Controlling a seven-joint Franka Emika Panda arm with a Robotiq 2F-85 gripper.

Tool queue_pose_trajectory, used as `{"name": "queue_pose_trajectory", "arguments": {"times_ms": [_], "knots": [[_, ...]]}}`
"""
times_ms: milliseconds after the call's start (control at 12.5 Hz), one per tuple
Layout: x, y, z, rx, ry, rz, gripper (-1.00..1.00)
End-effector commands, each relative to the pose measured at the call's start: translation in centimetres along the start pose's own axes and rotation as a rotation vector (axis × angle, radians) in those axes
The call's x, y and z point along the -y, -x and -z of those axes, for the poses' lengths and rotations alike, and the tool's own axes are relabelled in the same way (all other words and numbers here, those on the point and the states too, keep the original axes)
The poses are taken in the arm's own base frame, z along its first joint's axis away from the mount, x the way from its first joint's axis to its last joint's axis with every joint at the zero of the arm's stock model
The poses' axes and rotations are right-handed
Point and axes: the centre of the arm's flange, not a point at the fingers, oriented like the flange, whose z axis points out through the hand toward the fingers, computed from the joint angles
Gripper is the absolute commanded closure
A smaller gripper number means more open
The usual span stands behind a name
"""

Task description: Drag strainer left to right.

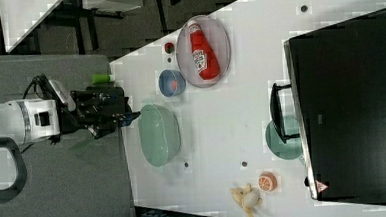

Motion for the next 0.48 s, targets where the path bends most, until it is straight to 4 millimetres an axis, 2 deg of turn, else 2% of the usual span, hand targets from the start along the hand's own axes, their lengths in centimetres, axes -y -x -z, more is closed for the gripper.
{"name": "queue_pose_trajectory", "arguments": {"times_ms": [80, 240, 320, 480], "knots": [[-15.1, 9.3, 9.0, -0.005, -0.001, -0.136, -0.60], [-15.1, 9.3, 9.0, -0.004, 0.000, -0.136, -1.00], [-14.8, 9.3, 8.9, -0.008, -0.002, -0.131, -1.00], [-12.7, 10.3, 8.3, -0.016, 0.006, -0.090, -1.00]]}}
